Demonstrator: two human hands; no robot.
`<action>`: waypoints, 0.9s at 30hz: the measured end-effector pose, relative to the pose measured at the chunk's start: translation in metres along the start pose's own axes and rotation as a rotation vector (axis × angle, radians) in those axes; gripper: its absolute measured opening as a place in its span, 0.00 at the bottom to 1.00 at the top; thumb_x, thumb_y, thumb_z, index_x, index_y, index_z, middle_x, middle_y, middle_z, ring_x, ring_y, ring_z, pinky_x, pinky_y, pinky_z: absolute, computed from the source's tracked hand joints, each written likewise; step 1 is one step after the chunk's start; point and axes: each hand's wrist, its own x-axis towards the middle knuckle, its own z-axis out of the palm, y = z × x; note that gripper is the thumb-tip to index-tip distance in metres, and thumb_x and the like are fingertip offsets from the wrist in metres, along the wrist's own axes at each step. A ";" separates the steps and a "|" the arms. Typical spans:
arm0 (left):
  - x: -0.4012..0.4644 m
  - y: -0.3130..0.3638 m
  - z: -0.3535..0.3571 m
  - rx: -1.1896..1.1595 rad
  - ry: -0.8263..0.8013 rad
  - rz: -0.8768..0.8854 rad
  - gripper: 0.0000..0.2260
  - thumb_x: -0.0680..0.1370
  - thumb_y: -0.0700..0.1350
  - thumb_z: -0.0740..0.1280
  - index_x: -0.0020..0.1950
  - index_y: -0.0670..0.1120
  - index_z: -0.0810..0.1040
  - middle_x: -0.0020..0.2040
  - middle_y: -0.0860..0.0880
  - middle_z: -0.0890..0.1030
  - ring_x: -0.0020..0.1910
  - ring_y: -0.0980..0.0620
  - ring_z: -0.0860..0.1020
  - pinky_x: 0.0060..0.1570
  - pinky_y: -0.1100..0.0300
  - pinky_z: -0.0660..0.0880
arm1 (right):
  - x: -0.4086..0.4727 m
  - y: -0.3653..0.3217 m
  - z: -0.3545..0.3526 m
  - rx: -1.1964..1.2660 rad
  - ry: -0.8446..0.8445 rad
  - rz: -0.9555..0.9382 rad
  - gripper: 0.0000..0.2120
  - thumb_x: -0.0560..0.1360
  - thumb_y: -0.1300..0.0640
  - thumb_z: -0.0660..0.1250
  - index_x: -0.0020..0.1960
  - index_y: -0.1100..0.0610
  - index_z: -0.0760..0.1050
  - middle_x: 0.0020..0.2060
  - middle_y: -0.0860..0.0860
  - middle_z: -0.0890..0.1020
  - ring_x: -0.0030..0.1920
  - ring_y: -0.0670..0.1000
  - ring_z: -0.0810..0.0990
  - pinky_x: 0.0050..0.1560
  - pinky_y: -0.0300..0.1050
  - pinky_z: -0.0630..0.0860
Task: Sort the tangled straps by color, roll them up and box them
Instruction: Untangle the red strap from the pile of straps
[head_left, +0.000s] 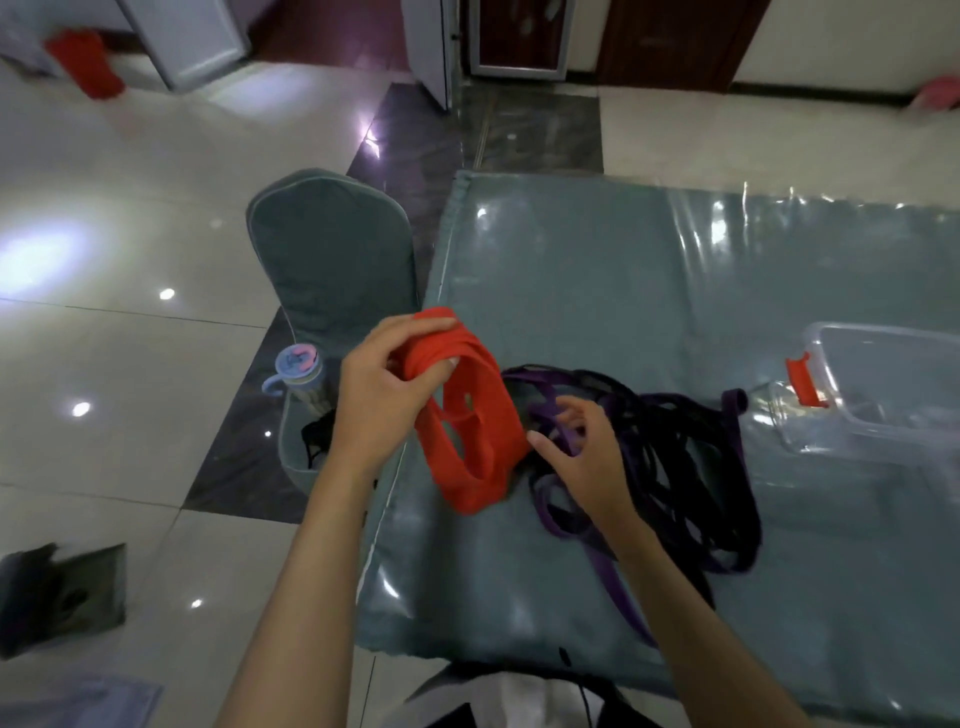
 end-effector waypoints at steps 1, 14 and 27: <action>0.001 0.004 -0.004 0.010 -0.028 0.039 0.17 0.74 0.34 0.77 0.61 0.47 0.86 0.62 0.53 0.83 0.64 0.57 0.81 0.64 0.62 0.76 | 0.003 -0.013 0.000 0.023 -0.015 -0.019 0.35 0.69 0.47 0.83 0.71 0.51 0.73 0.63 0.50 0.79 0.65 0.54 0.78 0.67 0.48 0.75; -0.001 0.030 -0.008 -0.303 -0.075 0.082 0.16 0.76 0.39 0.76 0.62 0.50 0.84 0.60 0.51 0.85 0.62 0.50 0.83 0.60 0.62 0.78 | -0.018 -0.097 0.044 0.440 -0.573 -0.013 0.60 0.62 0.46 0.87 0.83 0.40 0.53 0.77 0.45 0.72 0.77 0.49 0.72 0.71 0.45 0.75; -0.021 0.036 0.092 -0.628 -0.157 -0.347 0.21 0.78 0.35 0.74 0.69 0.48 0.77 0.50 0.47 0.87 0.48 0.53 0.84 0.54 0.56 0.80 | -0.087 -0.063 -0.047 0.332 -0.026 0.109 0.27 0.73 0.52 0.81 0.68 0.47 0.76 0.60 0.49 0.85 0.60 0.51 0.85 0.63 0.51 0.81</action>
